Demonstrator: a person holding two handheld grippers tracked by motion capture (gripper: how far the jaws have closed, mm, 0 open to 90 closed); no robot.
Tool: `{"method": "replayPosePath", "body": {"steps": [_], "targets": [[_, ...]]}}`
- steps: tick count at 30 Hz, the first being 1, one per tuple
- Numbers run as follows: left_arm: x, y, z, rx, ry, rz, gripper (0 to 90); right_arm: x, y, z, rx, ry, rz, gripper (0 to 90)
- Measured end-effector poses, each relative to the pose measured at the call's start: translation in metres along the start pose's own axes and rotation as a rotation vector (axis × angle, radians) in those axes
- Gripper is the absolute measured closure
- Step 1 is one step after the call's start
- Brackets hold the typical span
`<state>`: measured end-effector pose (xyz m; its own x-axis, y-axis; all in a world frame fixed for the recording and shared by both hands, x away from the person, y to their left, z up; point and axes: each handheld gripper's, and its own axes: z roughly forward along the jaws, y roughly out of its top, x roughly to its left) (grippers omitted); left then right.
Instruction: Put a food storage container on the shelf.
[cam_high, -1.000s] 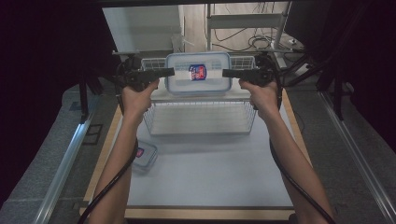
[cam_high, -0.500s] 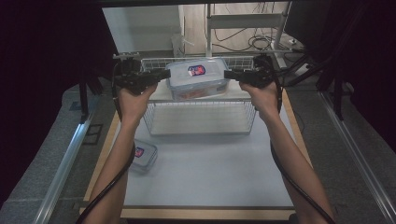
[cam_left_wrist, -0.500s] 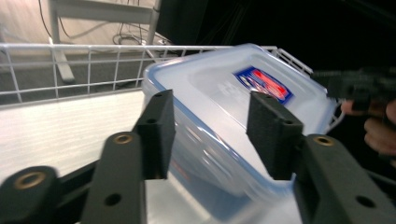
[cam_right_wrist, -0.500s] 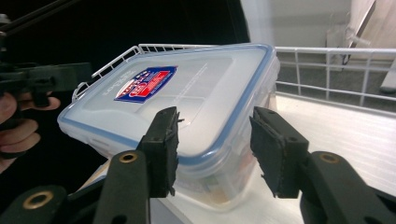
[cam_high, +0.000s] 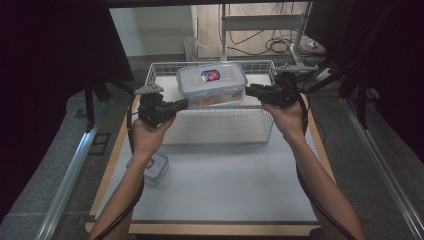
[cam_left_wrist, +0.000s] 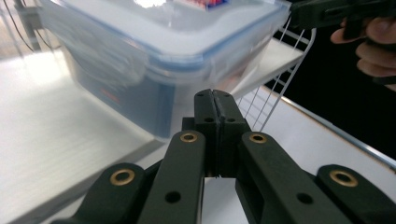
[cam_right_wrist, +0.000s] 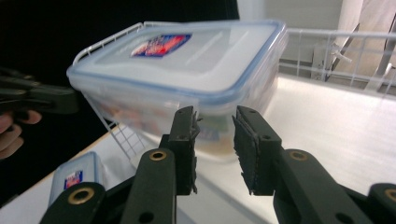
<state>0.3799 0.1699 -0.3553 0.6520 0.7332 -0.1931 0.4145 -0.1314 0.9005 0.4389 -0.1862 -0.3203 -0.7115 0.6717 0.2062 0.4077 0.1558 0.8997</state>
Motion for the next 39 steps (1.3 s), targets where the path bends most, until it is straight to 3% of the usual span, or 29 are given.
{"method": "replayPosePath", "body": {"steps": [12, 21, 26, 34, 39], "targets": [[0.018, 0.002, 0.017, 0.02, 0.055, -0.059, 89.9, 0.001, -0.019, -0.001, 0.011, 0.031, 0.0, 65.2], [0.021, 0.005, 0.019, 0.007, 0.048, -0.082, 89.8, 0.004, -0.025, -0.001, 0.018, 0.044, -0.004, 62.5], [0.006, -0.004, 0.012, 0.003, 0.033, -0.024, 88.2, 0.009, -0.03, -0.006, 0.017, 0.062, -0.019, 58.6], [-0.018, -0.032, 0.005, 0.069, 0.037, 0.067, 70.3, 0.019, -0.053, -0.01, 0.056, 0.052, -0.069, 49.3], [-0.03, -0.055, 0.002, 0.085, 0.032, 0.082, 60.8, 0.025, -0.066, -0.014, 0.069, 0.053, -0.094, 43.5]]}}
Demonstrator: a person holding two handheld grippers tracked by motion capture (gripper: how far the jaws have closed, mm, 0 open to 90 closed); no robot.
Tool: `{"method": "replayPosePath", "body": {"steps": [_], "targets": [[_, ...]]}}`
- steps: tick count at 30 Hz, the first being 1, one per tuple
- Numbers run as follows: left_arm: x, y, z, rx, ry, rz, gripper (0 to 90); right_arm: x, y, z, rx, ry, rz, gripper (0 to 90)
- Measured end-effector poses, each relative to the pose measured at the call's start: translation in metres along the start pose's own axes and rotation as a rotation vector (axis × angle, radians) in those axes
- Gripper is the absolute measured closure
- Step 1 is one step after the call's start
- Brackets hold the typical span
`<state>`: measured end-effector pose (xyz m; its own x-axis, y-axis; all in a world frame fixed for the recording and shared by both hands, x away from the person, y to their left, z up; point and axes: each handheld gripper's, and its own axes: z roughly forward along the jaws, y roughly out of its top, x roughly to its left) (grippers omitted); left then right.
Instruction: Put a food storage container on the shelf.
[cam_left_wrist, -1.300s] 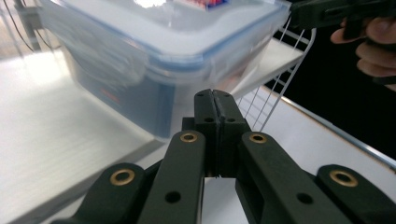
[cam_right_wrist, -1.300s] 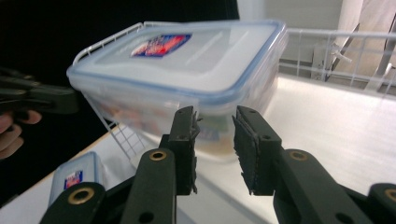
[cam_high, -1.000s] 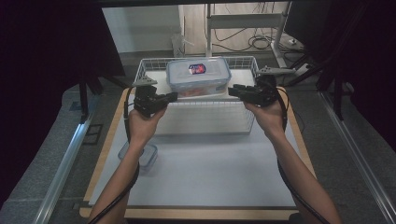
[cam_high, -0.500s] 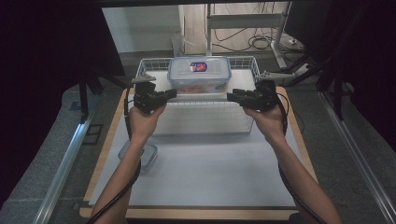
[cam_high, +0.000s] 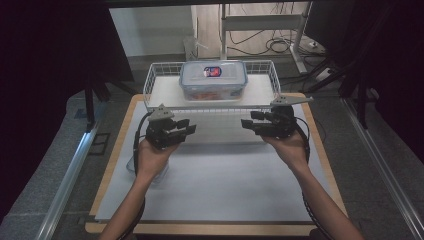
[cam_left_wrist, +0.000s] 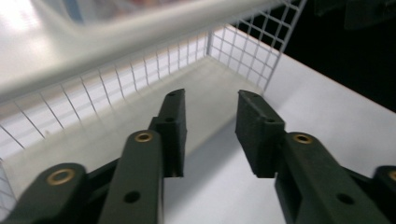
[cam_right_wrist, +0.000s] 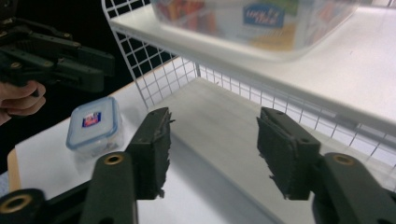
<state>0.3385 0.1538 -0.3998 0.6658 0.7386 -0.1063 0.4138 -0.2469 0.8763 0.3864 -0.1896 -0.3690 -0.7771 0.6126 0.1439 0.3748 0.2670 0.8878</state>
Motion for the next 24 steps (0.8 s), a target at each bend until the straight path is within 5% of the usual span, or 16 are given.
{"method": "replayPosePath", "body": {"steps": [12, 21, 24], "targets": [[-0.028, -0.049, -0.007, 0.049, 0.0, 0.023, 36.4, 0.023, -0.035, 0.0, 0.055, -0.01, -0.067, 24.6], [-0.039, -0.085, -0.016, 0.079, 0.057, 0.046, 21.3, 0.025, -0.072, -0.002, 0.076, -0.008, -0.038, 10.8], [-0.041, -0.095, -0.02, 0.069, 0.043, 0.02, 16.8, 0.026, -0.084, -0.006, 0.085, -0.008, -0.041, 7.6]]}}
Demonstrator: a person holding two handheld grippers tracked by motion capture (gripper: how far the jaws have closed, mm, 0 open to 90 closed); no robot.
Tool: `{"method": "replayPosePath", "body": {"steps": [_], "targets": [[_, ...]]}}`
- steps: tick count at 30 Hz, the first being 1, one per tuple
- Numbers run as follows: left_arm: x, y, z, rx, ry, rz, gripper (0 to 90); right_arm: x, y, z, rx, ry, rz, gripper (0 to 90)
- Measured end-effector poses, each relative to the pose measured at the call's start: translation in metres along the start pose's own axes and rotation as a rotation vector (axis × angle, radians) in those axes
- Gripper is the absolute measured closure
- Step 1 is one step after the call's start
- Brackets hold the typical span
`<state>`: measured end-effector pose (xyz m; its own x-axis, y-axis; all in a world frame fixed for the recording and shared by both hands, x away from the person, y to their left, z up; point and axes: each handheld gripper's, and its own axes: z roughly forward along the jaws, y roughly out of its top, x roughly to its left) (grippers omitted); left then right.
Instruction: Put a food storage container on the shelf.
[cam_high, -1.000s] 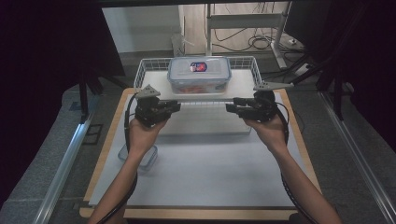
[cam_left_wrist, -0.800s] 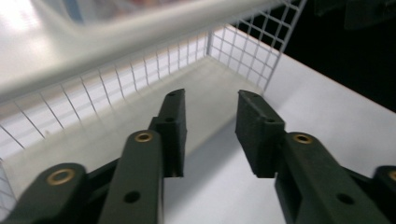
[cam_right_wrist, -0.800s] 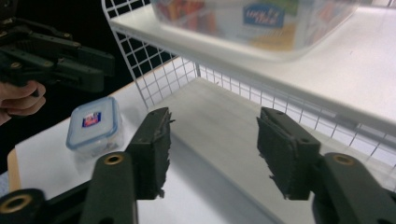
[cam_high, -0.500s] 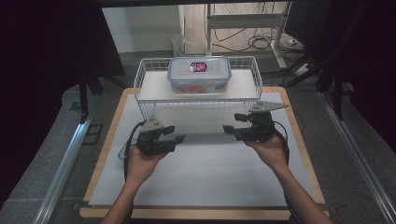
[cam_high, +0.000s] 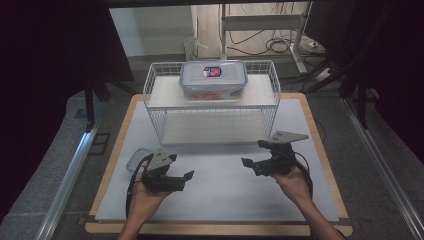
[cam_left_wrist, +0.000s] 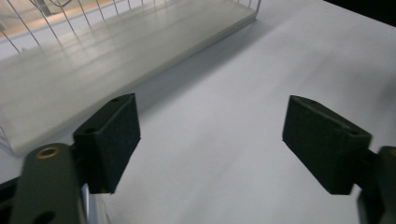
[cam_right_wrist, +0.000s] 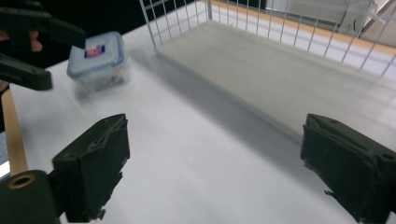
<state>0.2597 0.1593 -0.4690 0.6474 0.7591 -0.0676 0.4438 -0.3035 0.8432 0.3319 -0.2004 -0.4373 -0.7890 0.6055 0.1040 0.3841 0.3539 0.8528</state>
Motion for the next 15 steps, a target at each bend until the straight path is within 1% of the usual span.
{"method": "replayPosePath", "body": {"steps": [2, 4, 6, 8, 11, 13, 15], "targets": [[-0.002, -0.006, -0.001, -0.003, -0.002, -0.013, 13.2, 0.0, -0.009, -0.002, 0.004, -0.003, 0.0, 5.4], [-0.005, -0.011, -0.002, -0.002, 0.017, -0.018, 9.2, 0.001, -0.018, -0.005, 0.011, -0.005, 0.004, 4.3], [-0.007, -0.015, -0.002, -0.004, 0.016, -0.026, 6.9, 0.002, -0.028, -0.007, 0.03, -0.008, 0.015, 3.4], [-0.009, -0.02, -0.002, 0.006, 0.011, -0.033, 5.2, 0.003, -0.036, -0.008, 0.044, -0.014, 0.016, 2.3], [-0.012, -0.026, 0.0, 0.03, 0.02, -0.015, 3.9, 0.006, -0.047, -0.009, 0.06, -0.01, 0.015, 1.5], [-0.014, -0.032, 0.001, 0.032, 0.024, -0.007, 3.4, 0.009, -0.053, -0.009, 0.074, -0.003, 0.012, 1.6], [-0.016, -0.036, 0.002, 0.032, 0.028, -0.002, 2.7, 0.013, -0.059, -0.009, 0.088, 0.002, -0.001, 1.5]]}}
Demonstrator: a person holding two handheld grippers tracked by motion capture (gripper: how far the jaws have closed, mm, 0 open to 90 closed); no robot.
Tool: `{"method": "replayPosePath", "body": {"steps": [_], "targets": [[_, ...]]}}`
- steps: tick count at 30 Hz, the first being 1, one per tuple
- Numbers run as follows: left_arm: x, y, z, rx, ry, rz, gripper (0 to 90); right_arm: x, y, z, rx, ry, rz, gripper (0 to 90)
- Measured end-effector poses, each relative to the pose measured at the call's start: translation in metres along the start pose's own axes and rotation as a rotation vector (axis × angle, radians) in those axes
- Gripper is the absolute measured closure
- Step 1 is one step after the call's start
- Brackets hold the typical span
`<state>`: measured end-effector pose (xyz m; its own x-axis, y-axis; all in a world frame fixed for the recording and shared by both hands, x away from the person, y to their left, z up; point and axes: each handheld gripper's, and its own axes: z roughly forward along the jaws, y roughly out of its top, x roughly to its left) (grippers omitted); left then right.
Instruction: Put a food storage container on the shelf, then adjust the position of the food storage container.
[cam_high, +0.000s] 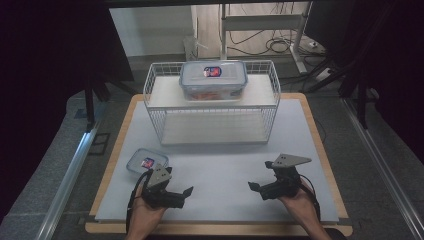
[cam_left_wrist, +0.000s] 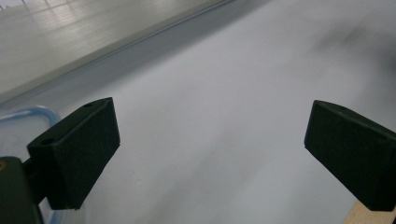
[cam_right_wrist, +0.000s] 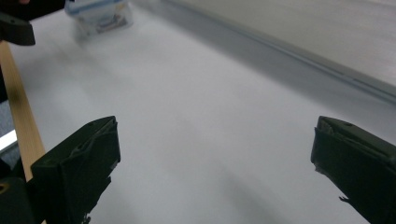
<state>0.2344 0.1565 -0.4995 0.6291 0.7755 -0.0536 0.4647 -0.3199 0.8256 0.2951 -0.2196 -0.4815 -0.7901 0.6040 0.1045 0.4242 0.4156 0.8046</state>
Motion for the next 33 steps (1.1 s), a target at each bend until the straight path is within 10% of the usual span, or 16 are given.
{"method": "replayPosePath", "body": {"steps": [20, 33], "targets": [[-0.012, -0.01, 0.011, 0.082, 0.06, 0.085, 0.9, -0.001, -0.012, 0.005, 0.03, -0.032, -0.051, 3.1], [0.023, 0.001, 0.001, 0.109, 0.105, -0.022, 12.2, -0.003, -0.013, 0.008, 0.05, -0.044, -0.054, 4.0]]}}
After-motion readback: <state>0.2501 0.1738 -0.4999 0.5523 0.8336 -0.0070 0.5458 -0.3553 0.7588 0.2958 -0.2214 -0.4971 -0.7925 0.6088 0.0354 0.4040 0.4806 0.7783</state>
